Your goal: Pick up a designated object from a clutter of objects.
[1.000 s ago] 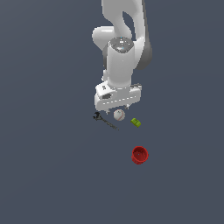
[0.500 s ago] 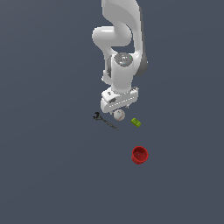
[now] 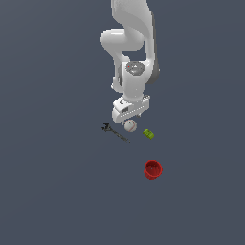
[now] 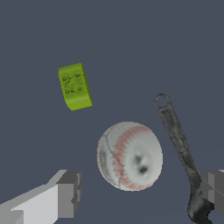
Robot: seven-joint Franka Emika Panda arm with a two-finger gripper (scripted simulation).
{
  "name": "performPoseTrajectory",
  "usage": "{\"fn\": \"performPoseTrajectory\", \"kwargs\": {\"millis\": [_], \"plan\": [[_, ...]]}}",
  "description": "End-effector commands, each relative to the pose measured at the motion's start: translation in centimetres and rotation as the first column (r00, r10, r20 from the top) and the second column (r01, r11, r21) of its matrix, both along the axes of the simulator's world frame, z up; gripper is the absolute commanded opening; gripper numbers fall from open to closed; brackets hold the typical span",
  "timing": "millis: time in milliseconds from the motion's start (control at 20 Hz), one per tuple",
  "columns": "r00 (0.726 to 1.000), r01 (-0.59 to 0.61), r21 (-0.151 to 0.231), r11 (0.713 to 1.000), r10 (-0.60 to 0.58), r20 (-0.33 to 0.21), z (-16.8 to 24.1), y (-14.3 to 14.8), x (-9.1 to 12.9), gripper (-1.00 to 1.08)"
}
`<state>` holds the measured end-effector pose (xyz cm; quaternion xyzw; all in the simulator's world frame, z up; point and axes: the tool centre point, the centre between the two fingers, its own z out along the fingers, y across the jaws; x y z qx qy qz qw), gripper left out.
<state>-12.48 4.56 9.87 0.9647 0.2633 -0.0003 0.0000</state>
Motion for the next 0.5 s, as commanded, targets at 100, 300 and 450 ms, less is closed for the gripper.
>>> {"fn": "performPoseTrajectory", "kwargs": {"millis": [100,300,450], "plan": [[1.000,0.000,0.000,1.000,0.000,0.000,-0.1,0.0,0.0,1.00],[1.000,-0.001,0.000,1.000,0.001,0.000,-0.8,0.0,-0.1,1.00],[1.000,-0.001,0.001,1.000,0.001,0.000,-1.8,0.0,-0.1,1.00]]}}
